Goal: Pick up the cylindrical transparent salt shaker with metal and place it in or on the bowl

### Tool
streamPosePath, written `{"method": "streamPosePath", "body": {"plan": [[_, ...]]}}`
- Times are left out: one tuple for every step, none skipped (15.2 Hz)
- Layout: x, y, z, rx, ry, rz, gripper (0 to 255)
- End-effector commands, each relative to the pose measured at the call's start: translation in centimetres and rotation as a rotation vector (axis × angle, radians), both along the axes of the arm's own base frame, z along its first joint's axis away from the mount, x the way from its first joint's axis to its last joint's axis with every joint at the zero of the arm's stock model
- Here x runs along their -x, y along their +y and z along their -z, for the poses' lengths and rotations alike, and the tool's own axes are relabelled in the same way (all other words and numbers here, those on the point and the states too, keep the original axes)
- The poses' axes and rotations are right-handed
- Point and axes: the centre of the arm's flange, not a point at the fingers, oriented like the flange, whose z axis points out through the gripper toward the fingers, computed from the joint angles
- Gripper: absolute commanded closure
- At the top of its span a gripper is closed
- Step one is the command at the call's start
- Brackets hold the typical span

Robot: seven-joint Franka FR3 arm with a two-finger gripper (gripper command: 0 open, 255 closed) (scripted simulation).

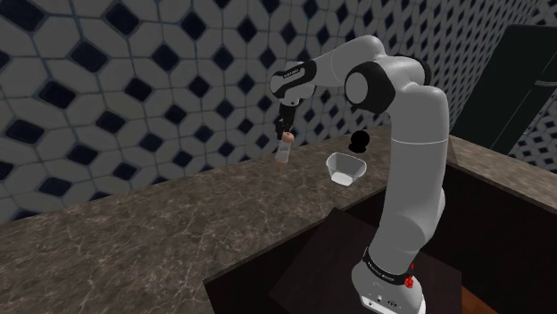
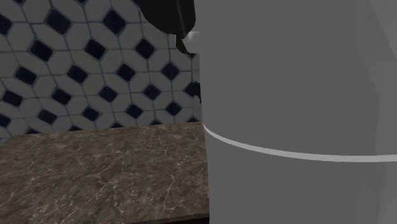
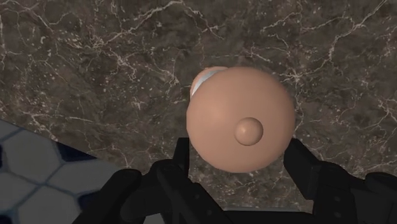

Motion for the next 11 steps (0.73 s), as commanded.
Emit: {"method": "streamPosePath", "body": {"plan": [[-0.1,0.0,-1.1,0.000,0.000,0.000,255],[-0.1,0.0,-1.6,0.000,0.000,0.000,255],[-0.1,0.0,-2.1,0.000,0.000,0.000,255],[-0.1,0.0,-2.7,0.000,0.000,0.000,255],[-0.1,0.0,-3.2,0.000,0.000,0.000,255],[-0.1,0.0,-3.7,0.000,0.000,0.000,255],[-0.1,0.0,-4.3,0.000,0.000,0.000,255],[-0.1,0.0,-4.8,0.000,0.000,0.000,255],[-0.1,0.0,-5.3,0.000,0.000,0.000,255],[-0.1,0.0,-5.6,0.000,0.000,0.000,255],[0.8,-1.0,-5.8,0.000,0.000,0.000,255]]}}
